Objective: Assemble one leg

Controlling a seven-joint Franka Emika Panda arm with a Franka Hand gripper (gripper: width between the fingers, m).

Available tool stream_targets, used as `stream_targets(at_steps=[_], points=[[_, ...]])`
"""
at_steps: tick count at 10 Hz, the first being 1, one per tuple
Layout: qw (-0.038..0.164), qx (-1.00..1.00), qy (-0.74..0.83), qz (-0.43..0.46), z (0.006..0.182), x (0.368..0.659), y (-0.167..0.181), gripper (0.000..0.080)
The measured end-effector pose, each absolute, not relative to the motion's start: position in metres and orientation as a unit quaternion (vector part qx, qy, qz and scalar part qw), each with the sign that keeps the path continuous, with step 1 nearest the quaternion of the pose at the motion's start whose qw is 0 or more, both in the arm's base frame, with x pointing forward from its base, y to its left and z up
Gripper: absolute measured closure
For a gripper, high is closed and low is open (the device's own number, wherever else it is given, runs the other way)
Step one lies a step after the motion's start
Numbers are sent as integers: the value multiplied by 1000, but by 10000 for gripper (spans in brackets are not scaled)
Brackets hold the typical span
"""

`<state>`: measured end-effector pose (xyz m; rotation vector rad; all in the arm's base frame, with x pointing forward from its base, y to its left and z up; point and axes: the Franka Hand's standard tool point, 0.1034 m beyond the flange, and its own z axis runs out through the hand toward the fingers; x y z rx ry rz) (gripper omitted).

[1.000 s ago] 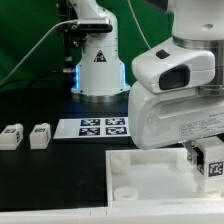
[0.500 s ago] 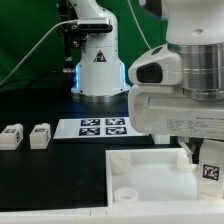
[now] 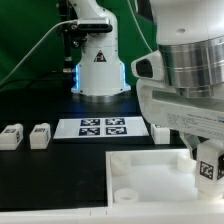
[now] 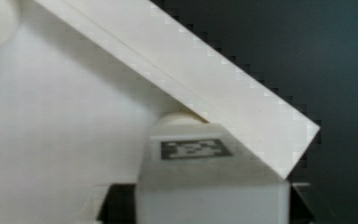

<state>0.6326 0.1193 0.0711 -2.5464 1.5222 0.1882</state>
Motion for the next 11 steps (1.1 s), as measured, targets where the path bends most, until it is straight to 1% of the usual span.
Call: stream_targets(at_steps=[1,2,4,6,7,8,9,10,11], points=[[86,-821,560,66,70,633,121,501],[96,-776,621,57,69,633,121,501],[124,-666,734,34,69,632,123,501],[127,-637,760,37,69,632,123,502],[128,-652,746,35,68,631,124,347],[128,-666,734,33,68,631,124,347],[129,-671,729,34,68,631,124,223],[124,-698,704,38,67,628,122,163],[109,-754,646,45,67,624,122,163]])
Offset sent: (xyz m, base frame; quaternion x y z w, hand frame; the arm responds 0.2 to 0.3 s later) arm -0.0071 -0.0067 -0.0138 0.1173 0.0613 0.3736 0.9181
